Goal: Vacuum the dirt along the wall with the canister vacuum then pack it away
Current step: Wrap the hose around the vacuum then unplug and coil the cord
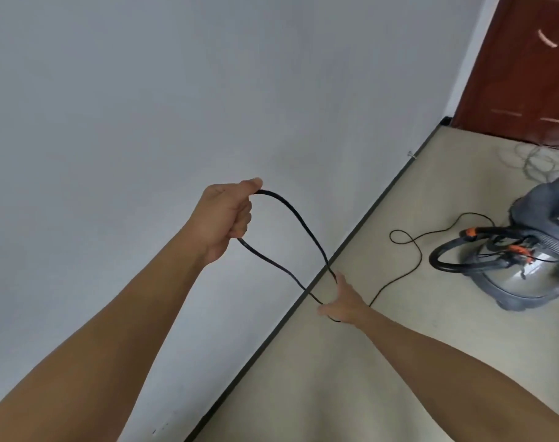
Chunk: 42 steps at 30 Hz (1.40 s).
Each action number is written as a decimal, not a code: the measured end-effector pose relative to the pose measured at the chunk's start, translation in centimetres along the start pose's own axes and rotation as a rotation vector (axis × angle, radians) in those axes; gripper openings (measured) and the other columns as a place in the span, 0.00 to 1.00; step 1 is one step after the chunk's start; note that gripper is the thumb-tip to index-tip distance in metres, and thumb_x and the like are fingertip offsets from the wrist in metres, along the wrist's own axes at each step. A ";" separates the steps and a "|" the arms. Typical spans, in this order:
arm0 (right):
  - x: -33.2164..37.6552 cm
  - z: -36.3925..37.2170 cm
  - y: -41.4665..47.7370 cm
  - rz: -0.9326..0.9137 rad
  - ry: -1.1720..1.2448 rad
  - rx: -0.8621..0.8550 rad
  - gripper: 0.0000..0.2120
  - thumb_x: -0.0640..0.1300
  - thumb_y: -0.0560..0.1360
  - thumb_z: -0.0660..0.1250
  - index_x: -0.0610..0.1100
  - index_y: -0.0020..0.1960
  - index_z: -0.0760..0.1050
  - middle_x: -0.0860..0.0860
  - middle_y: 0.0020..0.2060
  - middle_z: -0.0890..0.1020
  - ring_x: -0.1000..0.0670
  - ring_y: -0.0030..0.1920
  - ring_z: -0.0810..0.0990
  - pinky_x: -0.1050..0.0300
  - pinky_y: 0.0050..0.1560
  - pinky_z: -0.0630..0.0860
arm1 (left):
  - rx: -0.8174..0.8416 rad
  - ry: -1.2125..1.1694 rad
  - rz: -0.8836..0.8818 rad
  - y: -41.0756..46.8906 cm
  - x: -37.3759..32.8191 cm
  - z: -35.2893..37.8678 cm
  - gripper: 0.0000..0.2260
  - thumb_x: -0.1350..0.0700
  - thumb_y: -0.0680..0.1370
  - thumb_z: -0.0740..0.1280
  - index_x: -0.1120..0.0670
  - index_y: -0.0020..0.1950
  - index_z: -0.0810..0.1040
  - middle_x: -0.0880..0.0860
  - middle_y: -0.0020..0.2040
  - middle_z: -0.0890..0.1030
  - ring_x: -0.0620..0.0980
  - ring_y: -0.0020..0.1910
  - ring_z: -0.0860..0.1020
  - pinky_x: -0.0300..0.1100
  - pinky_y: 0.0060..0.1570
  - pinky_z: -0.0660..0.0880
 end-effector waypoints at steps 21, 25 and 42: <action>-6.9 -8.9 5.1 0.118 -0.029 -0.390 0.18 0.51 0.81 0.62 0.43 0.36 0.73 0.49 0.29 0.78 0.46 0.35 0.80 0.54 0.37 0.71 | -0.133 0.065 0.311 9.2 -11.3 -10.3 0.27 0.55 0.79 0.65 0.47 0.23 0.57 0.45 0.21 0.55 0.45 0.21 0.53 0.38 0.25 0.50; -8.8 -17.3 7.8 0.164 0.066 -0.432 0.20 0.53 0.82 0.59 0.41 0.40 0.77 0.46 0.33 0.83 0.45 0.36 0.83 0.52 0.41 0.78 | -0.218 0.146 0.244 16.3 -7.4 -4.6 0.26 0.51 0.78 0.67 0.48 0.22 0.61 0.47 0.21 0.60 0.47 0.21 0.57 0.36 0.24 0.55; 5.0 -39.5 12.2 -0.212 0.307 0.081 0.11 0.42 0.82 0.62 0.36 0.52 0.81 0.50 0.29 0.68 0.53 0.27 0.61 0.62 0.26 0.58 | 0.668 0.492 -0.147 36.0 5.8 27.0 0.22 0.59 0.73 0.74 0.51 0.65 0.74 0.43 0.60 0.79 0.46 0.52 0.79 0.39 0.39 0.71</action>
Point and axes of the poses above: each hand's wrist, its own y-axis towards the middle knuckle, its own z-axis out of the palm, x = y × z, the point moved 4 cm from there along y, towards the middle knuckle
